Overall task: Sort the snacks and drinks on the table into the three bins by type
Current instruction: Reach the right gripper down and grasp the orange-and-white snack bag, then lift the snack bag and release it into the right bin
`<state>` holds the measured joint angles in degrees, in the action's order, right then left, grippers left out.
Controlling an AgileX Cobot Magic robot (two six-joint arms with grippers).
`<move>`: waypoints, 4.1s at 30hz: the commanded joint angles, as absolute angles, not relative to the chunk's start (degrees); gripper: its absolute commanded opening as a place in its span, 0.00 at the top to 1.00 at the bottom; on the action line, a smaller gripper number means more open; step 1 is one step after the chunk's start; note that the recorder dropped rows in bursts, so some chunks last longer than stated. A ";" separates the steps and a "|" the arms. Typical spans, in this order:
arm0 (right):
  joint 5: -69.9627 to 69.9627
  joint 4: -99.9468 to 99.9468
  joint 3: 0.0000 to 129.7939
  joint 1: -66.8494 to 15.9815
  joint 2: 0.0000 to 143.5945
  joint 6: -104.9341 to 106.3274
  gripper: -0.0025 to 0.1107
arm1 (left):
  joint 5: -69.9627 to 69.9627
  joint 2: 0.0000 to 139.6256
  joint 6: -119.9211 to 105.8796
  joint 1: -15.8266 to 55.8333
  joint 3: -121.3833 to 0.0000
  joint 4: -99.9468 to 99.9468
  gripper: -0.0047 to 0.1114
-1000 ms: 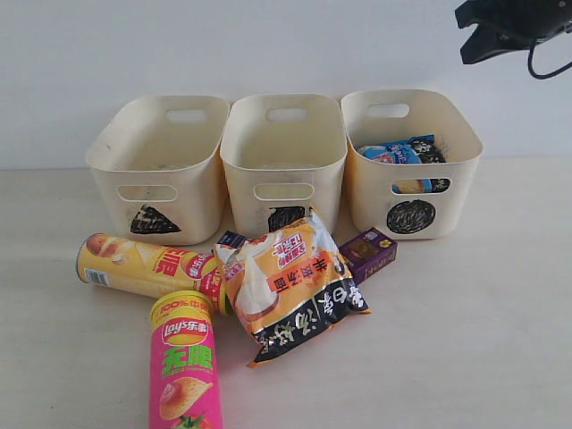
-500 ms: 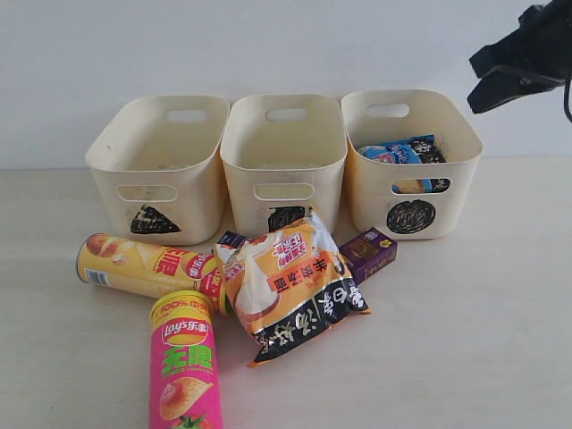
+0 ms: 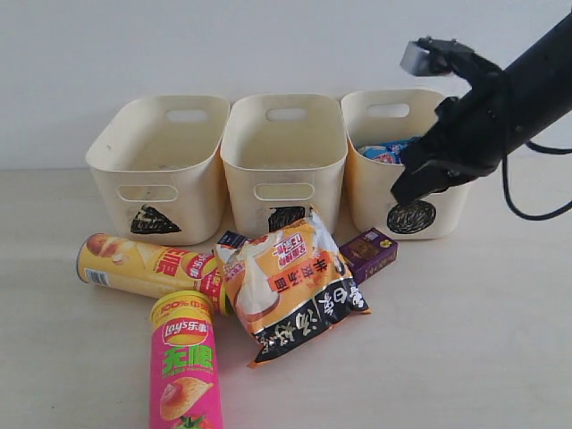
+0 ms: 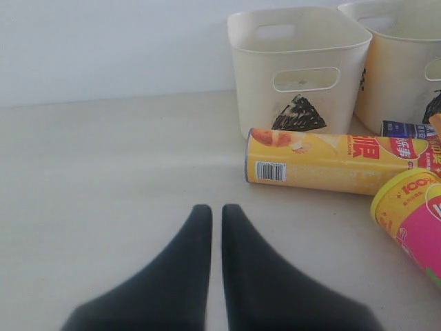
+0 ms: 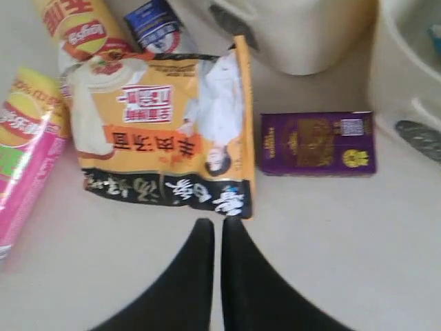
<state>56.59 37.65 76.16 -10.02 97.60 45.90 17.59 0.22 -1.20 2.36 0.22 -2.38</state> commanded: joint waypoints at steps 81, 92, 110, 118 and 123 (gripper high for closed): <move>42.99 45.25 75.59 -21.06 103.19 56.78 0.98 | 16.85 0.00 -0.88 2.28 0.00 -2.21 0.92; 43.28 45.48 84.56 -10.61 99.59 44.42 0.98 | 16.85 0.00 -0.88 2.28 0.00 -2.21 0.92; 18.83 44.25 96.03 -5.21 115.35 44.03 0.98 | 16.85 0.00 -0.88 2.28 0.00 -2.21 0.92; 19.24 44.25 96.03 -5.21 115.89 43.93 0.72 | 16.85 0.00 -0.88 2.28 0.00 -2.21 0.92; 19.54 44.25 96.03 -5.21 115.89 44.06 0.44 | 16.85 0.00 -0.88 2.28 0.00 -2.21 0.92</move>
